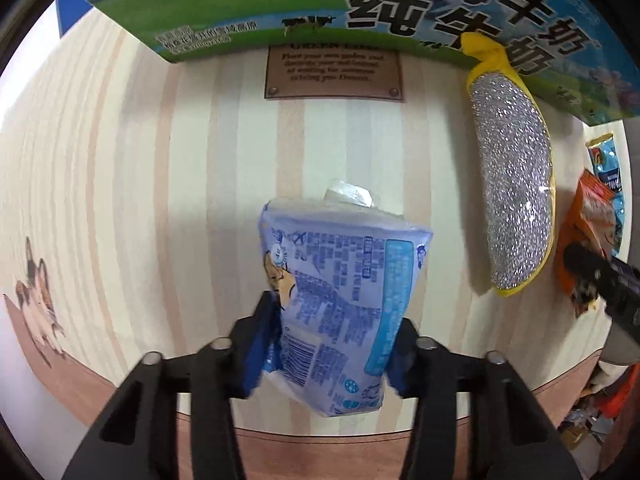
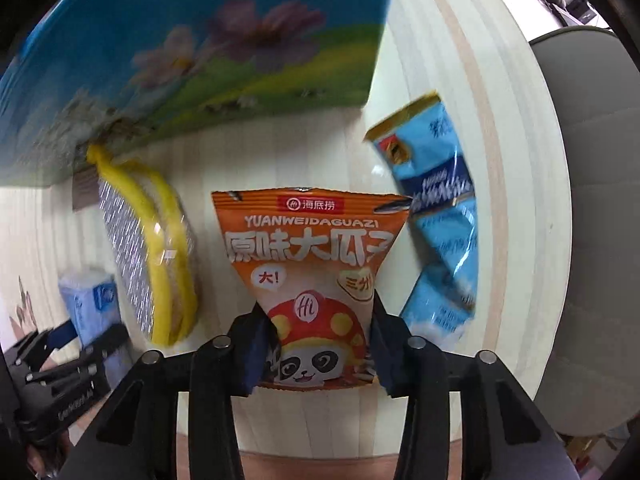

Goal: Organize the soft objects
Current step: 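Grasp the blue-white tissue pack with the left tool while the right tool grasps the orange panda bag, then lower both packs into the box front and open both tools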

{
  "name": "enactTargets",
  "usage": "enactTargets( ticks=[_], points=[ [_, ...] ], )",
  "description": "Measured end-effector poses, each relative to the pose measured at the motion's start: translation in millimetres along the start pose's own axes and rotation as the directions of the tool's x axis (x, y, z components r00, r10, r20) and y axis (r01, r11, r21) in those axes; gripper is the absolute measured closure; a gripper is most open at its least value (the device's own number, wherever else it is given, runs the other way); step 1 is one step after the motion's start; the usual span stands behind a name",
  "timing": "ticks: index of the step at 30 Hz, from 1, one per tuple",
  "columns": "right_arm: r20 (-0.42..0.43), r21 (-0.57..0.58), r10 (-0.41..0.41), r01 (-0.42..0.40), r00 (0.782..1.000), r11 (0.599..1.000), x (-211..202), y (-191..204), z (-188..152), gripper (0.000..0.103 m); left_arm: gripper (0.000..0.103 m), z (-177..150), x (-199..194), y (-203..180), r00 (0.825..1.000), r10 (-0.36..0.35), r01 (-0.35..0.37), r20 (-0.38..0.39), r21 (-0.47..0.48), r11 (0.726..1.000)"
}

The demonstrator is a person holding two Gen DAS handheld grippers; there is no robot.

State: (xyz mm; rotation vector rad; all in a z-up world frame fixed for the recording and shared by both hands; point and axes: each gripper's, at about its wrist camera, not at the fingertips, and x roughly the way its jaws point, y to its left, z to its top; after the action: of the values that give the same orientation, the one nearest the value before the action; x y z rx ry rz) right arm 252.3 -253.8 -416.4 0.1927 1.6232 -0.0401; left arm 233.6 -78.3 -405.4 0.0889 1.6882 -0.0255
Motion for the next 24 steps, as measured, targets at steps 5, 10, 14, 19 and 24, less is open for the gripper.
enactTargets(
  ticks=[5,10,14,19,24],
  points=[
    [0.013,-0.022,0.047,-0.047,0.999,0.999,-13,11,-28,0.061,0.065,-21,-15,-4,1.0,-0.03,0.03,0.008,-0.013,0.999],
    [0.065,-0.039,0.149,-0.147,0.987,0.988,-62,11,-49,0.062,0.065,-32,-72,-9,0.989,-0.108,0.109,0.106,-0.005,0.994],
    [0.126,-0.068,0.233,-0.226,0.964,0.972,-116,11,-55,0.062,0.065,-24,-138,-13,0.962,-0.163,0.164,0.217,0.013,0.986],
    [0.201,-0.086,0.288,-0.276,0.936,0.957,-184,14,-37,0.062,0.065,12,-207,-1,0.926,-0.215,0.21,0.309,0.05,0.976],
    [0.246,-0.069,0.297,-0.289,0.923,0.955,-216,28,1,0.062,0.065,62,-231,9,0.923,-0.191,0.183,0.334,0.054,0.982]
  ],
)
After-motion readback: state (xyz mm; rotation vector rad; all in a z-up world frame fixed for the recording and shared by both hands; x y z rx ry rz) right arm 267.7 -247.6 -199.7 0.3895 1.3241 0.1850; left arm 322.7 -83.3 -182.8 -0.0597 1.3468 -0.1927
